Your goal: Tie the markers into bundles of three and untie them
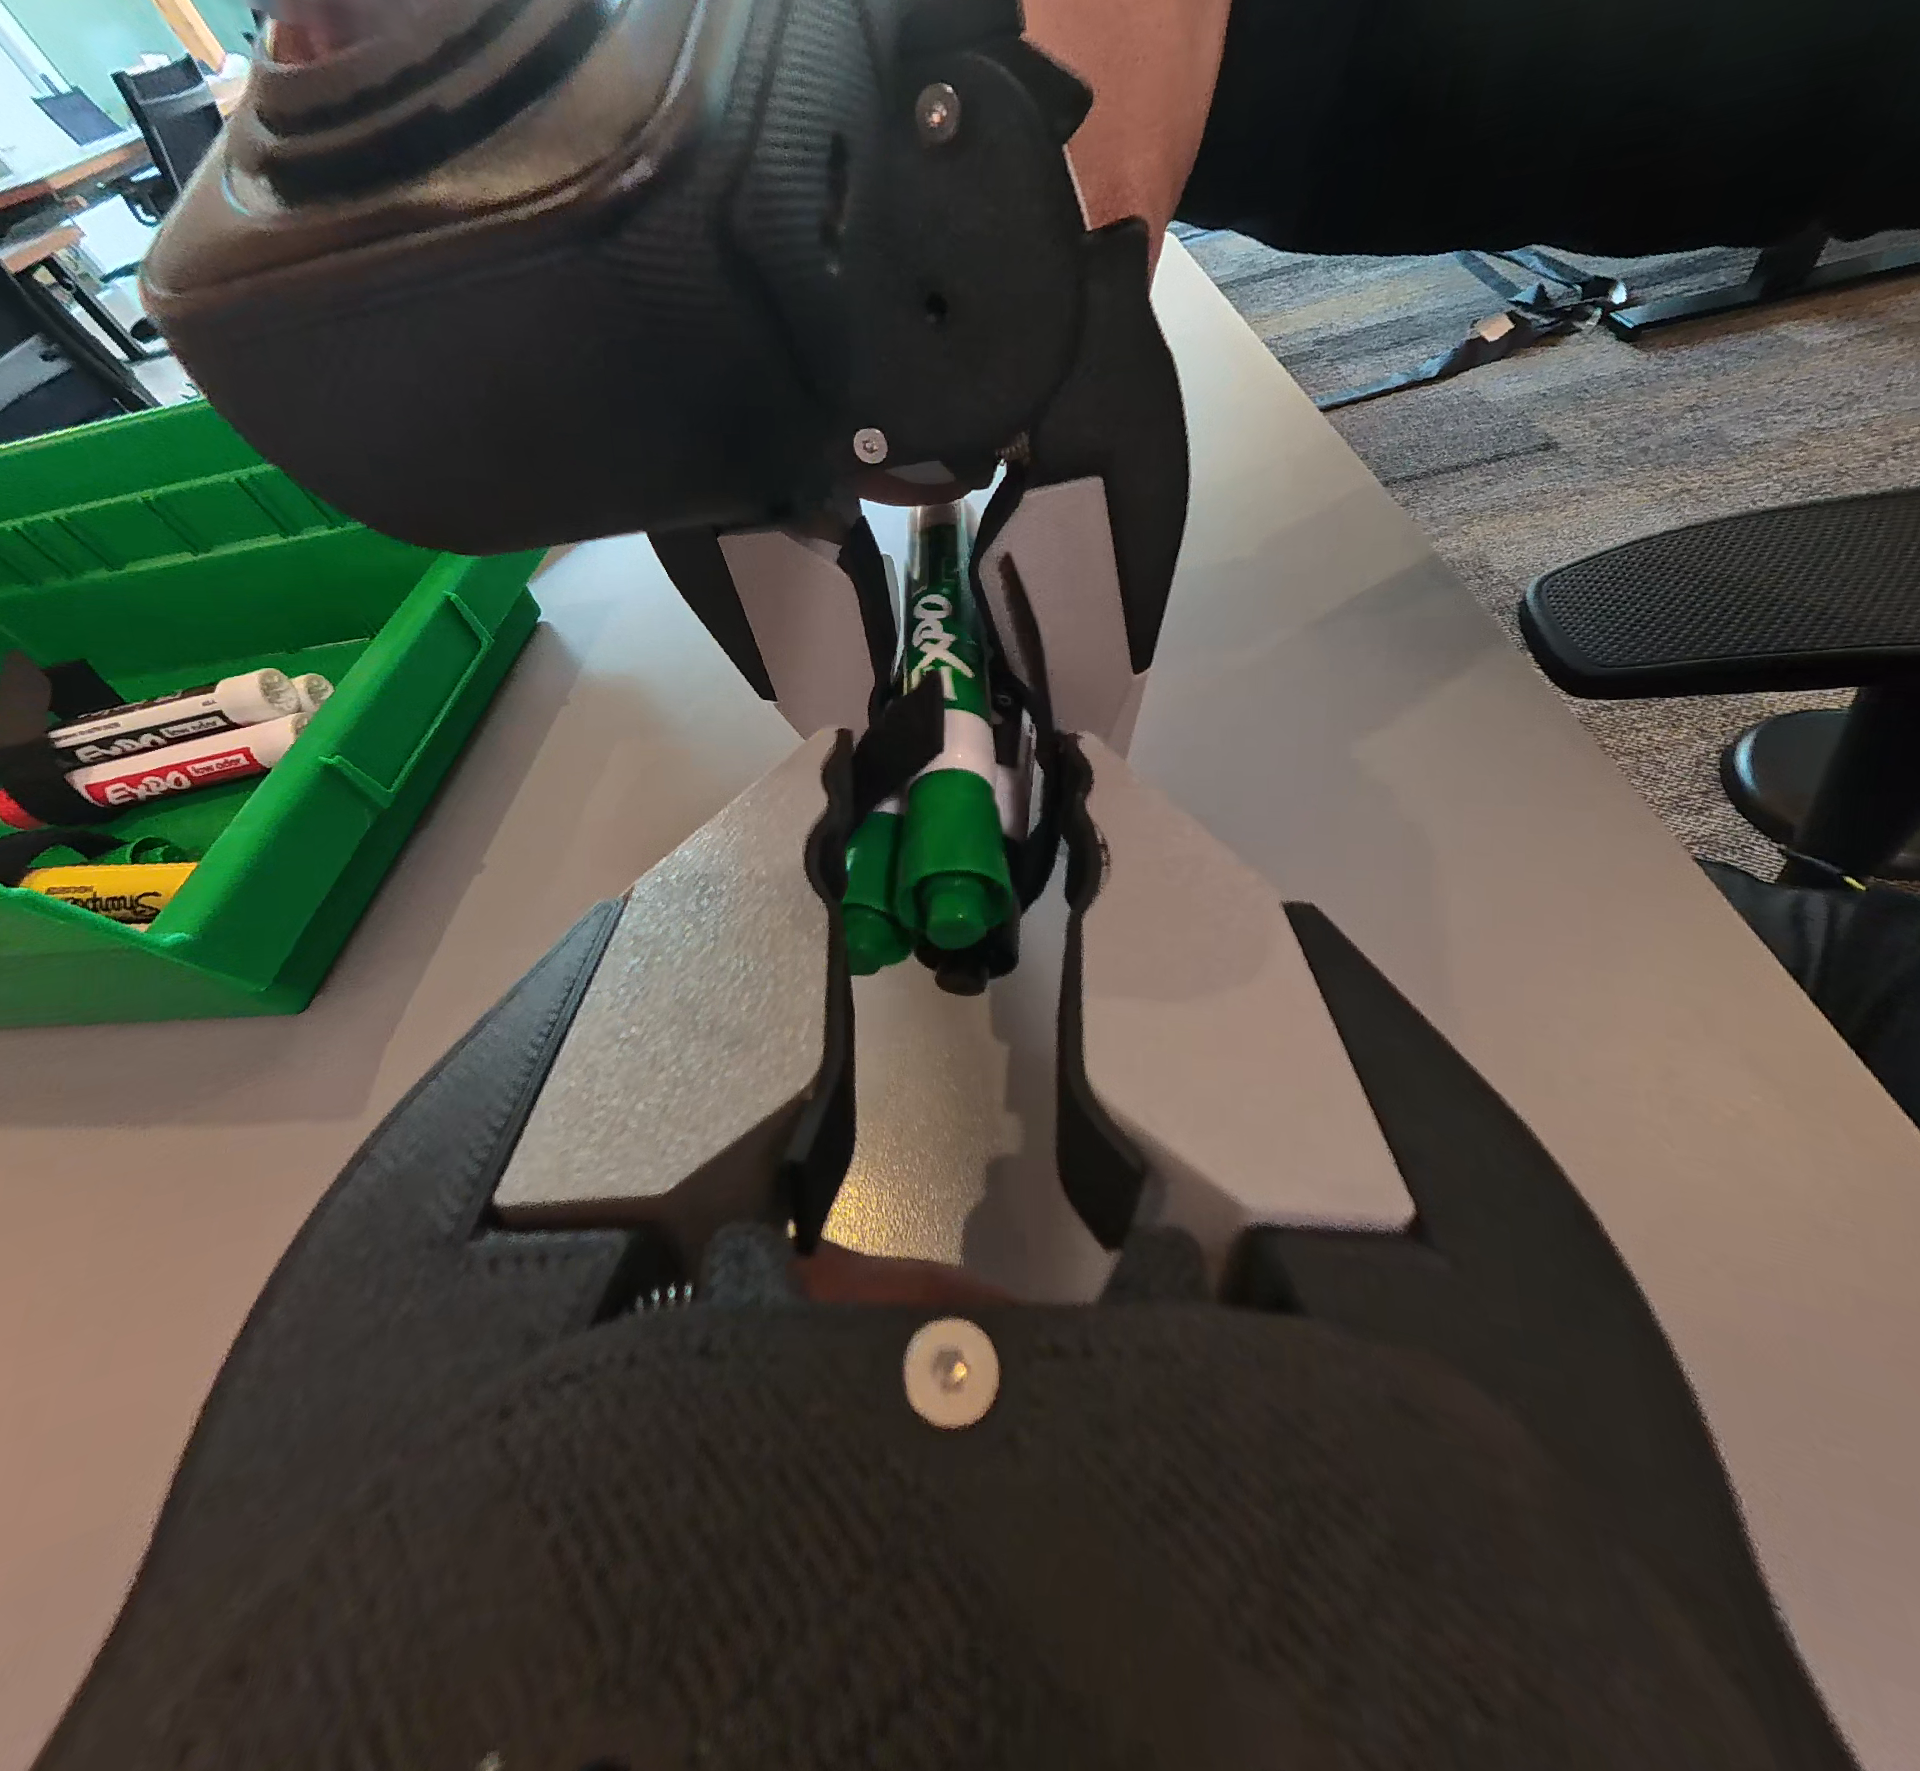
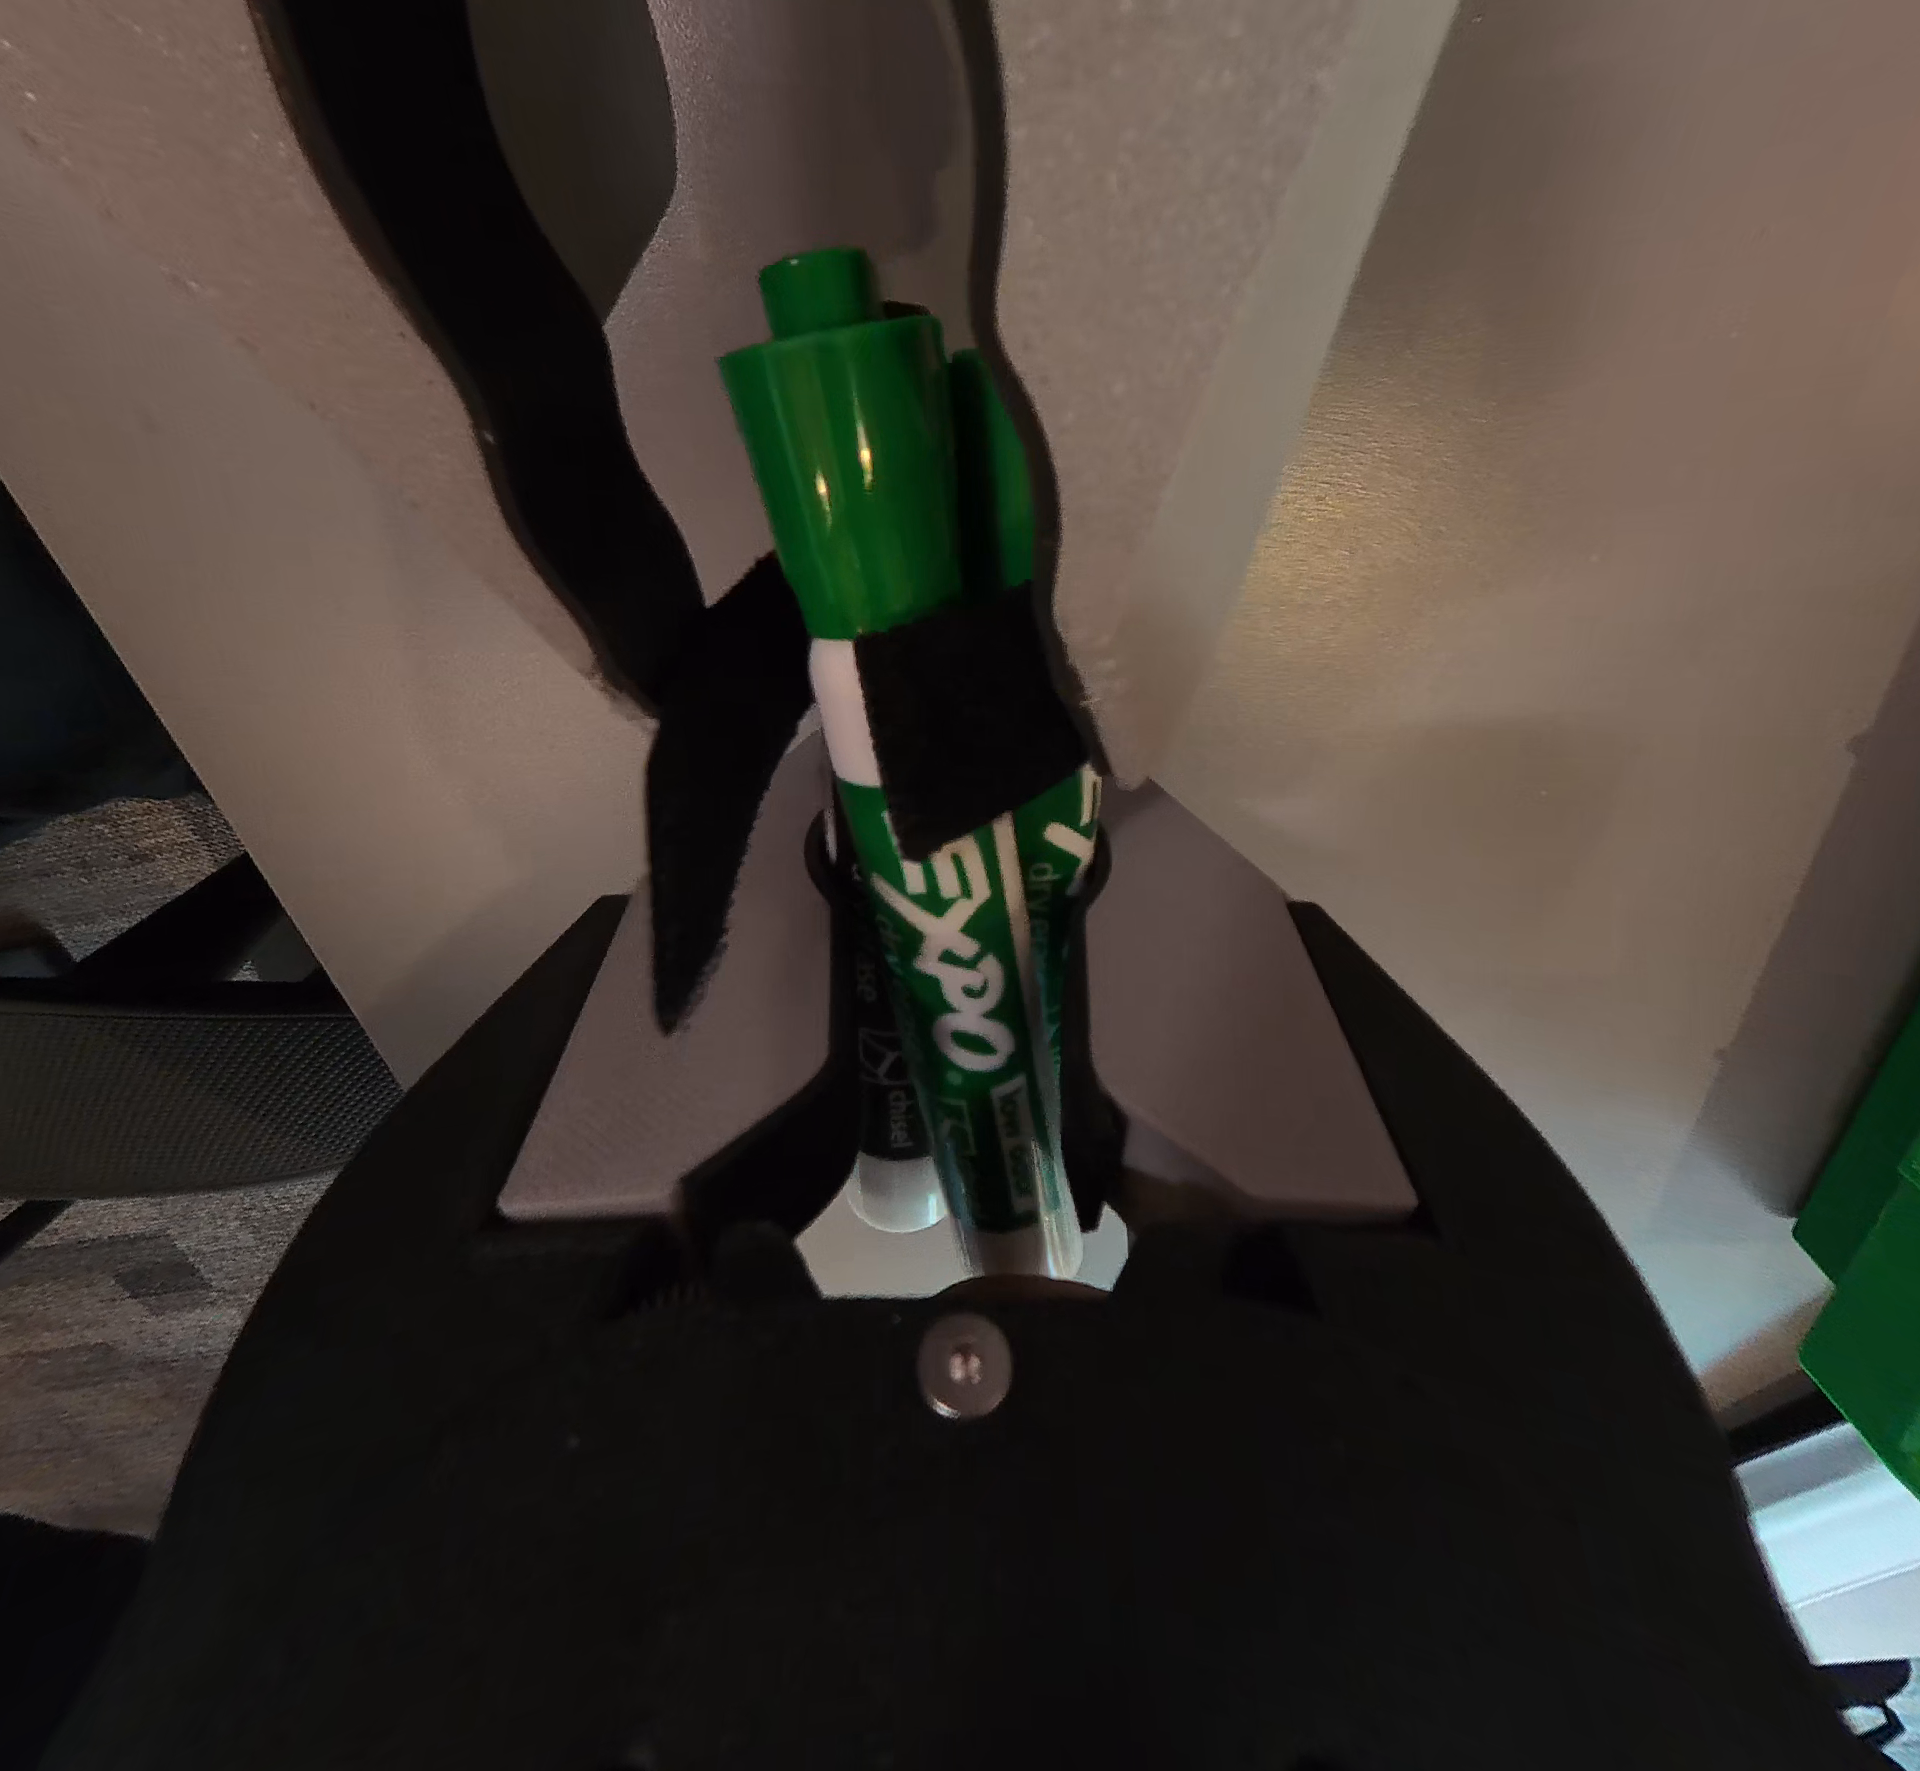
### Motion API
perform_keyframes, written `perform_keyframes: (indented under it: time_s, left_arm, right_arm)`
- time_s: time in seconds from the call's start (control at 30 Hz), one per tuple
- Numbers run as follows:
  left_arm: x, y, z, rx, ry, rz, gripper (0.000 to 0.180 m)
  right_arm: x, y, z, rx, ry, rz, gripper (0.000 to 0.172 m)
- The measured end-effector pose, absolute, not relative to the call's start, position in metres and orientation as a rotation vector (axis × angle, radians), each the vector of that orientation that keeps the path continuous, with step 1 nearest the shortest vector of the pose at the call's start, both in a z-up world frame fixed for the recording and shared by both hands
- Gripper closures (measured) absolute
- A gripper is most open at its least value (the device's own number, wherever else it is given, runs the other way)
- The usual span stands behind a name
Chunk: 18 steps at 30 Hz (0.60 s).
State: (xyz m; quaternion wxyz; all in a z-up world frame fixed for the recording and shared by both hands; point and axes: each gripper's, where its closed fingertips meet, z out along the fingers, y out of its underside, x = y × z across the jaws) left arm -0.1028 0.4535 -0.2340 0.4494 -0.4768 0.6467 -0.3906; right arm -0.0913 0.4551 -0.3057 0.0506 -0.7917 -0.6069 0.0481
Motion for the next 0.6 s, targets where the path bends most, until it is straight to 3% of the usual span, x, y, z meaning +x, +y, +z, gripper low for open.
perform_keyframes:
  time_s: [0.6]
  left_arm:
    - [-0.1031,0.4533,-0.2309,-1.165,1.585,-0.974,0.153]
  right_arm:
    - [-0.0904,0.4568,-0.3064,-2.415,-1.86,0.091,0.135]
